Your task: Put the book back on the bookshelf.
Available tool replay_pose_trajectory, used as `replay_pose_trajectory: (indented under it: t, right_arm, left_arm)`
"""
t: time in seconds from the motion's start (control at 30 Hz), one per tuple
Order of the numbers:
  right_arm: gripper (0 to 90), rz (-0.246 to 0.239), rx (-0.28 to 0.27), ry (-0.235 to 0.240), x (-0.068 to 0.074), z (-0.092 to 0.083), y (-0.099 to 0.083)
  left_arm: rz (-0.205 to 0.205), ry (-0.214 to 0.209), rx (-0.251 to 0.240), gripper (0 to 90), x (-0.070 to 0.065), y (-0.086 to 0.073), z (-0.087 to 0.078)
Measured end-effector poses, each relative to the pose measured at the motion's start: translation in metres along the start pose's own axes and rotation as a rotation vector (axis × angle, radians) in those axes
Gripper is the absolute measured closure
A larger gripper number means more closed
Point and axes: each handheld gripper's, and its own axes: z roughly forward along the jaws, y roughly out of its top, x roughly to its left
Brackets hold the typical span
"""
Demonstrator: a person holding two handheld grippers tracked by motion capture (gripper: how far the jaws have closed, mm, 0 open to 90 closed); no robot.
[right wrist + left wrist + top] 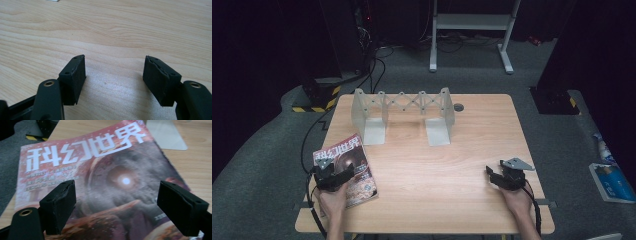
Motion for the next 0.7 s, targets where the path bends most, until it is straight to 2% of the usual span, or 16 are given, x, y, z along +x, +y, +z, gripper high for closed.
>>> replay_pose_trajectory:
  t: [0.47,0.5,0.53,0.7]
  right_arm:
    - [34.6,0.003,0.002,0.0,0.0,0.0,0.0]
    - [34.6,0.002,0.002,0.0,0.0,0.0,0.0]
    - [34.6,0.002,0.001,0.0,0.0,0.0,0.0]
    - [34.6,-0.004,-0.001,0.001,0.0,0.0,0.0]
  left_arm:
    - [-0.035,0.077,0.043,14.7,0.032,-0.002,0.002]
    - [-0.035,0.081,0.054,14.6,0.033,-0.004,0.003]
    - [-0.016,0.091,0.063,14.4,0.034,-0.005,0.004]
    - [-0.023,0.096,0.047,14.4,0.039,-0.008,0.002]
